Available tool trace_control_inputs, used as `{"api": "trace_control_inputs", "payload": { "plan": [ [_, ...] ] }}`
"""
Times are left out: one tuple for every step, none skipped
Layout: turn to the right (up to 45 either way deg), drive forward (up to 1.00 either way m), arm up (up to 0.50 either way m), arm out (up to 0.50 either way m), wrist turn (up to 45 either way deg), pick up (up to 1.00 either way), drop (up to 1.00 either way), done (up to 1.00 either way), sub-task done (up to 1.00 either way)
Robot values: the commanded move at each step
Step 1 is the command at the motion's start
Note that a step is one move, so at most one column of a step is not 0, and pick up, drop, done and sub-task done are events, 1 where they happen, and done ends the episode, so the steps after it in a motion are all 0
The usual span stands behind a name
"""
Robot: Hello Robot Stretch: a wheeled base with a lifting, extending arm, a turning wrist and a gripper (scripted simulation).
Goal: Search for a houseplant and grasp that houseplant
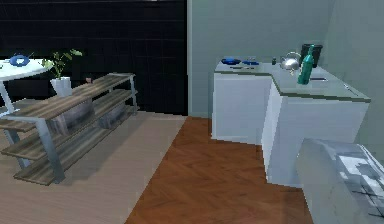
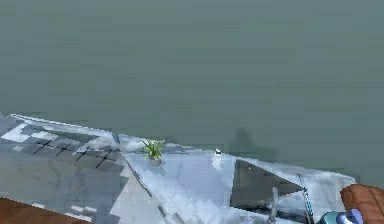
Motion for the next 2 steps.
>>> {"api": "trace_control_inputs", "payload": {
  "plan": [
    [0.0, 0.0, 0.0, 0.44, 0.0, 0.0, 0.0, 0.0, 0.0],
    [0.0, 0.0, 0.0, 0.0, 45.0, 0.0, 0.0, 0.0, 0.0]
  ]
}}
